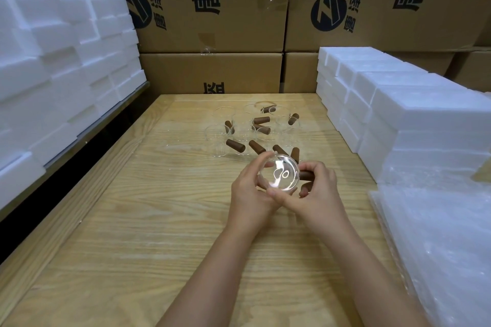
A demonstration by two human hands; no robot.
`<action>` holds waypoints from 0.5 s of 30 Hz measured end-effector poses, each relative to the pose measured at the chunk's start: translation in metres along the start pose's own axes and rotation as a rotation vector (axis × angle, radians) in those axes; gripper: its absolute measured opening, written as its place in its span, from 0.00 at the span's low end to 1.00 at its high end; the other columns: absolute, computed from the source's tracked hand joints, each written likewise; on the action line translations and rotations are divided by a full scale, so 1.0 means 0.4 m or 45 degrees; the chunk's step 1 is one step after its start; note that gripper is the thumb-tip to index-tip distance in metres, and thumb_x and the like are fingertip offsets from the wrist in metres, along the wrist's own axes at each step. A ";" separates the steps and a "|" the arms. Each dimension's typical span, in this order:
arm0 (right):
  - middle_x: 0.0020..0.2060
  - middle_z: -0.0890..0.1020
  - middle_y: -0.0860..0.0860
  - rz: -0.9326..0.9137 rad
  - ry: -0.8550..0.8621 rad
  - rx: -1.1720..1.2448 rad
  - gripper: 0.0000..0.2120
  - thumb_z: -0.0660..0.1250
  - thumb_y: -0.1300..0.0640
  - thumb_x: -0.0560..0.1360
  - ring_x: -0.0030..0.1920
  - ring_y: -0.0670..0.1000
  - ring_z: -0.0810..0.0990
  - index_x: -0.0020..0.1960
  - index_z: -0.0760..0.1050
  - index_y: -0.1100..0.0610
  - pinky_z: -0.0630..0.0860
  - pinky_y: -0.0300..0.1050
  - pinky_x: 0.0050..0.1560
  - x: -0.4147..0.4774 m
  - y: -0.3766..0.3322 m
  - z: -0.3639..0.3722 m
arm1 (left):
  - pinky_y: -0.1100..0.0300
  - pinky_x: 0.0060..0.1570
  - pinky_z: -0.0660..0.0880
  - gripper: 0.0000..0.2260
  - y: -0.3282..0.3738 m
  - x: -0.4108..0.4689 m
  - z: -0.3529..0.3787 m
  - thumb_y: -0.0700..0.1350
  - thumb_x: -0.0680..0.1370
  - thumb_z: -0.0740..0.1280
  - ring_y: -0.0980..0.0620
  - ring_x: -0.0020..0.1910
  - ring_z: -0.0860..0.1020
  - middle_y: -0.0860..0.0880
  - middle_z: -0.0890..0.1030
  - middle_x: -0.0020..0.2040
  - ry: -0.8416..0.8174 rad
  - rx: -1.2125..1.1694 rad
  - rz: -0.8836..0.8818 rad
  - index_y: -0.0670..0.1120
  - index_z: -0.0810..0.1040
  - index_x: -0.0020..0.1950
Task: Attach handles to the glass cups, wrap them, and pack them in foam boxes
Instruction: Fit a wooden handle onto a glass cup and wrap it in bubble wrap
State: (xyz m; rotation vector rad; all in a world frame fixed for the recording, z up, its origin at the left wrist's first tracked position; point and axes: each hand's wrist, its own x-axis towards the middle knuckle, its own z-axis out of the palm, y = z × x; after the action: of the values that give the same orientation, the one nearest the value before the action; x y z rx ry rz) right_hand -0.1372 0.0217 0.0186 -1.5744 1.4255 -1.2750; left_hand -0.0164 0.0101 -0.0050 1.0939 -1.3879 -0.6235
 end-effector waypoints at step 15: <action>0.55 0.65 0.52 0.139 0.298 0.151 0.35 0.62 0.28 0.55 0.47 0.29 0.66 0.52 0.65 0.52 0.65 0.21 0.40 -0.010 -0.002 0.059 | 0.72 0.36 0.73 0.31 0.006 -0.014 0.011 0.34 0.65 0.73 0.60 0.42 0.77 0.61 0.75 0.56 -0.037 0.112 0.225 0.55 0.71 0.63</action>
State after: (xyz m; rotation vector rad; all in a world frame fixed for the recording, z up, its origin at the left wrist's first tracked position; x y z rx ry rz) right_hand -0.1146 0.0225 0.0113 -1.2849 1.5250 -1.4871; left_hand -0.0220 0.0149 -0.0062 1.0210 -1.5305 -0.4550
